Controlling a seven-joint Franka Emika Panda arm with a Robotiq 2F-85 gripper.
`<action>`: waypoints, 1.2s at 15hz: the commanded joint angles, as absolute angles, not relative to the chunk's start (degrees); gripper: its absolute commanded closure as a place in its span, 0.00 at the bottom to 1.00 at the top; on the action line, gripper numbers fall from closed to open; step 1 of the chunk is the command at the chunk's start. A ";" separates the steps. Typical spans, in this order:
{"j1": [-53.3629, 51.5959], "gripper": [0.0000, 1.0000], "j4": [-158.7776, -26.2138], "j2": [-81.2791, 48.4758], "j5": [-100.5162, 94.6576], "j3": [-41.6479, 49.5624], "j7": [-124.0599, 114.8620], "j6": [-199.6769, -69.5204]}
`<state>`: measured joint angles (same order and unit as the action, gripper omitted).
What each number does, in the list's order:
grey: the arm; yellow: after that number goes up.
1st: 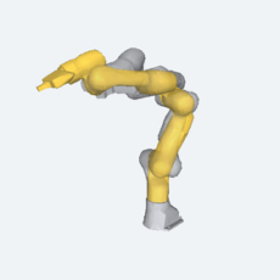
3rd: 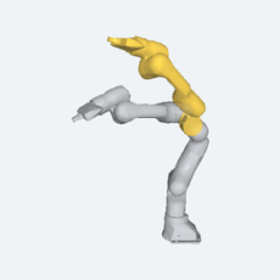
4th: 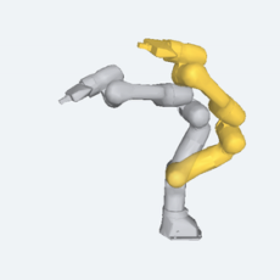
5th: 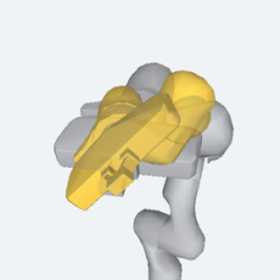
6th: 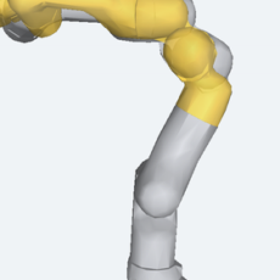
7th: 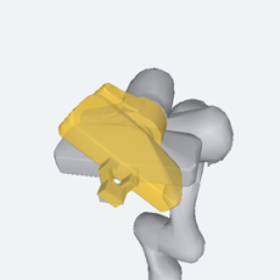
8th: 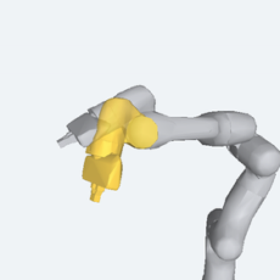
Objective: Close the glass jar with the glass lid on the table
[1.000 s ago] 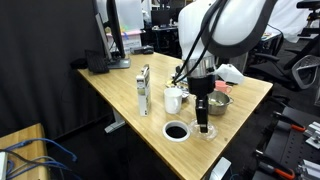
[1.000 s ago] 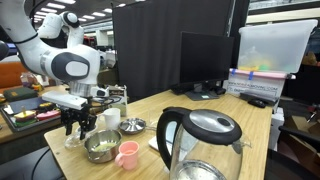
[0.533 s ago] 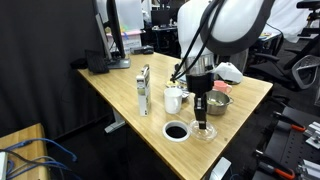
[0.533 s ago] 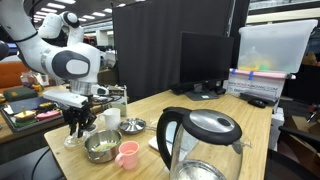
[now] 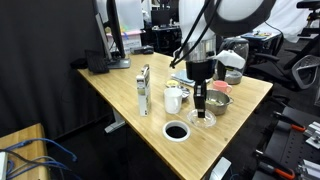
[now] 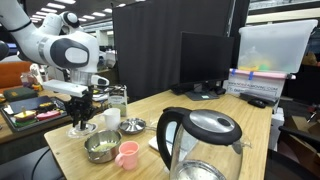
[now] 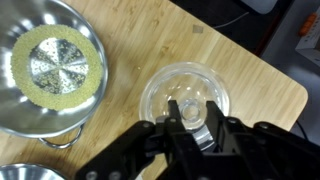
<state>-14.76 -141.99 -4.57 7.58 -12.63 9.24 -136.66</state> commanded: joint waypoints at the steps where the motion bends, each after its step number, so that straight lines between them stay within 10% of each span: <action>1: -14.63 0.92 -142.13 1.83 4.46 -13.39 5.98 -128.68; 15: -11.37 0.92 -127.23 4.51 -0.45 -10.74 3.29 -124.91; 16: -11.02 0.69 -126.07 3.34 -0.46 -10.41 3.45 -124.91; 18: -11.24 0.69 -126.34 3.09 -0.46 -10.58 3.37 -124.93</action>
<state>-11.42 -126.46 3.12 -0.47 -10.40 3.38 -125.08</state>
